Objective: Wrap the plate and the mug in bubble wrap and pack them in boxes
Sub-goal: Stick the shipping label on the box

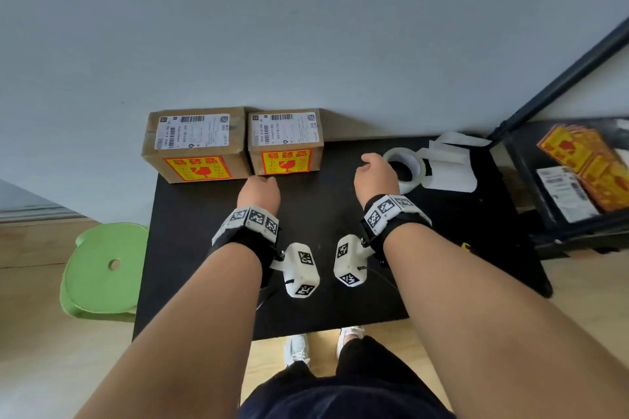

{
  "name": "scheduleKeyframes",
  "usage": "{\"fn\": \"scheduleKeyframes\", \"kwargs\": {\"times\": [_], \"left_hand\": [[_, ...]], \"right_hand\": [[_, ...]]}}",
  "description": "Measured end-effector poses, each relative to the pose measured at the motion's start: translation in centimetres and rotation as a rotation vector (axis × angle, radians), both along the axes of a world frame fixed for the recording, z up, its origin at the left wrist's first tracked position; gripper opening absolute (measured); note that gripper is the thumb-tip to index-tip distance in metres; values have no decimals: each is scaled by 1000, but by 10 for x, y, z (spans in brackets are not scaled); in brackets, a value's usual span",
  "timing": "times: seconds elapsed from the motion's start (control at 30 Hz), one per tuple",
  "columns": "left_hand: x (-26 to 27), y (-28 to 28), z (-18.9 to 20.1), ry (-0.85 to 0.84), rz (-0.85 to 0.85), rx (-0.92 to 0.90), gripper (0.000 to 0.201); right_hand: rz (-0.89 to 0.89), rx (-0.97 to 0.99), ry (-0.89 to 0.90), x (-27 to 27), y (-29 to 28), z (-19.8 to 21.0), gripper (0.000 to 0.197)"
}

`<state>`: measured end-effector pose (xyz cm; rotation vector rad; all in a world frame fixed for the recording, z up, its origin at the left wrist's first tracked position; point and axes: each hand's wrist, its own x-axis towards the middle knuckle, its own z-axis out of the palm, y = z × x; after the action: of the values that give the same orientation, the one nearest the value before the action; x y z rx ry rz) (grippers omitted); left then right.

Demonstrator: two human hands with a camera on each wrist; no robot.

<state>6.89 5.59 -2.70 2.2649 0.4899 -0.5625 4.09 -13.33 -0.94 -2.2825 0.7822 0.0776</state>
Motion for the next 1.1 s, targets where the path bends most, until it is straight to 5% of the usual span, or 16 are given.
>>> {"fn": "scheduleKeyframes", "kwargs": {"times": [0.23, 0.47, 0.83, 1.1], "left_hand": [[-33, -67, -7, -40, -399, 113, 44], [-54, -115, -25, 8, -487, 160, 43], [-62, -145, -28, -1, -456, 203, 41], [-56, -150, -9, -53, -419, 190, 43]], "right_hand": [[-62, -186, 233, -62, -70, -15, 29], [45, -347, 549, -103, -111, -40, 34], [227, -447, 597, -110, -139, -55, 51], [279, -161, 453, -90, -121, -35, 39]]}}
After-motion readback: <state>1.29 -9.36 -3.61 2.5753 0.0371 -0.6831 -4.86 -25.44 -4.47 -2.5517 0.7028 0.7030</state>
